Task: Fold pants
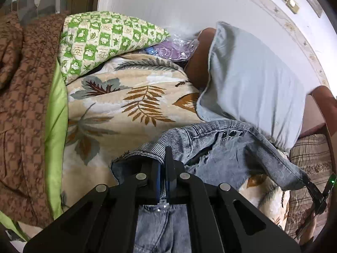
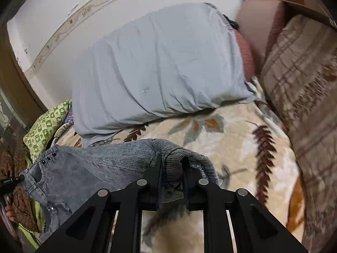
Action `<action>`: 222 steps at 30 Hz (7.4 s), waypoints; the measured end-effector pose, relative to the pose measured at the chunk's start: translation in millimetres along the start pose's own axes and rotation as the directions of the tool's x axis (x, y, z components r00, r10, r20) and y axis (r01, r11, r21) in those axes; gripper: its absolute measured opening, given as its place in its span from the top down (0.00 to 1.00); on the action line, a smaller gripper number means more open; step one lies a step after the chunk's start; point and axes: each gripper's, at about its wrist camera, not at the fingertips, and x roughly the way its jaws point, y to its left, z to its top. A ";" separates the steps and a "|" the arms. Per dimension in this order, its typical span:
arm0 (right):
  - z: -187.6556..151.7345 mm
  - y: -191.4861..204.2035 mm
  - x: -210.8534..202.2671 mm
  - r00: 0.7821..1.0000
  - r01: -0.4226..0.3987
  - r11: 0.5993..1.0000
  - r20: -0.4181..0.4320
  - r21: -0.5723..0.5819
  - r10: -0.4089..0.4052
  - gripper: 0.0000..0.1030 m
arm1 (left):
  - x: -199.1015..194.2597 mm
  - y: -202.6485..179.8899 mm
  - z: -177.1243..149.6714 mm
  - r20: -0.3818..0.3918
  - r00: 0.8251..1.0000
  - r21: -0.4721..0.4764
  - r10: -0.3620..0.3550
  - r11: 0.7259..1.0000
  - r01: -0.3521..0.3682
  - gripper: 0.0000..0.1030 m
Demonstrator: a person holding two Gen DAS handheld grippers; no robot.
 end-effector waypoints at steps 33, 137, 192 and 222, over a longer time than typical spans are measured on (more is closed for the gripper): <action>-237.5 -79.7 -143.9 0.998 -0.069 0.970 0.010 0.233 0.069 0.86 | -59.9 84.5 -182.0 -0.122 0.991 -0.061 -0.051 0.997 0.044 0.98; -168.0 202.2 78.7 0.846 -0.348 0.930 -0.466 -0.117 0.258 0.55 | 67.6 124.7 -106.3 -0.488 0.785 -0.157 -0.383 0.922 0.353 0.37; -297.6 -96.2 -145.8 0.923 -0.287 0.714 -0.017 0.639 0.385 0.45 | 16.8 -94.5 -293.0 -0.599 0.673 -0.217 -0.434 0.897 0.385 0.32; -288.3 -116.7 -122.4 0.988 -0.019 0.864 -0.125 0.503 0.095 0.84 | 51.5 -125.1 -309.4 -0.646 0.714 -0.087 -0.271 0.955 0.284 0.95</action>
